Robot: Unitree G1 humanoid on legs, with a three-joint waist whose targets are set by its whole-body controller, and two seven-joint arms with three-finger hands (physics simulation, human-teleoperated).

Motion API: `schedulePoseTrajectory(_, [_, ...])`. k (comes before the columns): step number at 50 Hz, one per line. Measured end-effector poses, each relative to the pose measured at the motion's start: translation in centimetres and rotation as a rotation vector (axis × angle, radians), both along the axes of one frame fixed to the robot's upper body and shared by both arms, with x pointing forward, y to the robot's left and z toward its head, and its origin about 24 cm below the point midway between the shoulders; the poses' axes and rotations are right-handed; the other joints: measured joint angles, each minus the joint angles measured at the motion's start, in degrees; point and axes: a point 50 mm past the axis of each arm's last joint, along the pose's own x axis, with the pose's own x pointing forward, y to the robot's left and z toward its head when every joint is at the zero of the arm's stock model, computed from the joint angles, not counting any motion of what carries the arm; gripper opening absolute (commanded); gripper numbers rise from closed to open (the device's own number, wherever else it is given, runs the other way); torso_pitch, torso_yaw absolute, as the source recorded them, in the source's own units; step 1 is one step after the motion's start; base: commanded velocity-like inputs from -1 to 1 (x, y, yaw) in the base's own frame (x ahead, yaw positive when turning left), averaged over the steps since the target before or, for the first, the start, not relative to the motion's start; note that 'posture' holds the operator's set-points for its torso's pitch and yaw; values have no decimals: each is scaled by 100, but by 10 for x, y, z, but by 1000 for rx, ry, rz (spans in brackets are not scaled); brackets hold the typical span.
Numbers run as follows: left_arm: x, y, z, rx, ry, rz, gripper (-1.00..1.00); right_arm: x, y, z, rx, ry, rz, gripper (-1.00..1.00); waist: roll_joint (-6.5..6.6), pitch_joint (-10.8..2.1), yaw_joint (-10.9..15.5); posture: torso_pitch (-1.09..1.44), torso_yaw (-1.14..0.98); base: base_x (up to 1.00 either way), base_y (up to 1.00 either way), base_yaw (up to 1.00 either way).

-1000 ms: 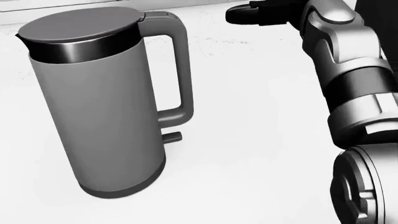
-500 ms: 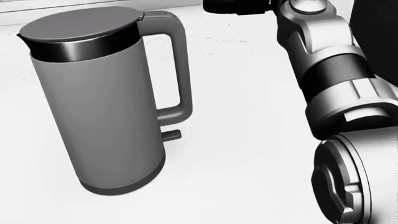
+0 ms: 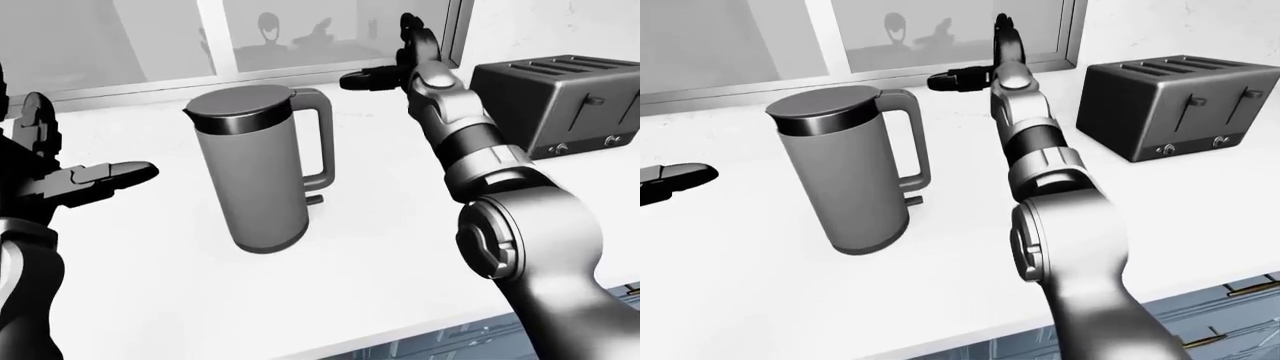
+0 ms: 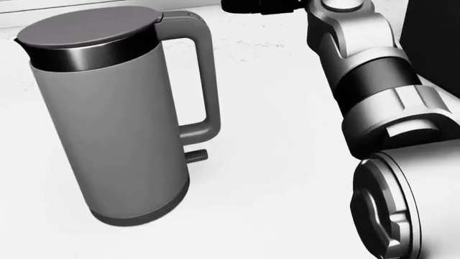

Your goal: Press the button to open the lid of the electric kettle.

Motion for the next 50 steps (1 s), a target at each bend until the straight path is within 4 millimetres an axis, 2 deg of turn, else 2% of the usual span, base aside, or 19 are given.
schedulePoseTrajectory(14, [0, 0, 0, -1, 1, -3, 100, -1, 7, 7, 15, 19, 86, 100, 5, -4, -5, -33, 0, 0, 0, 0])
schedulePoseTrajectory(50, [-2, 0, 2, 1, -4, -1, 100, -2, 24, 10, -12, 33, 135, 100, 34, 18, -19, -33, 0, 0, 0, 0])
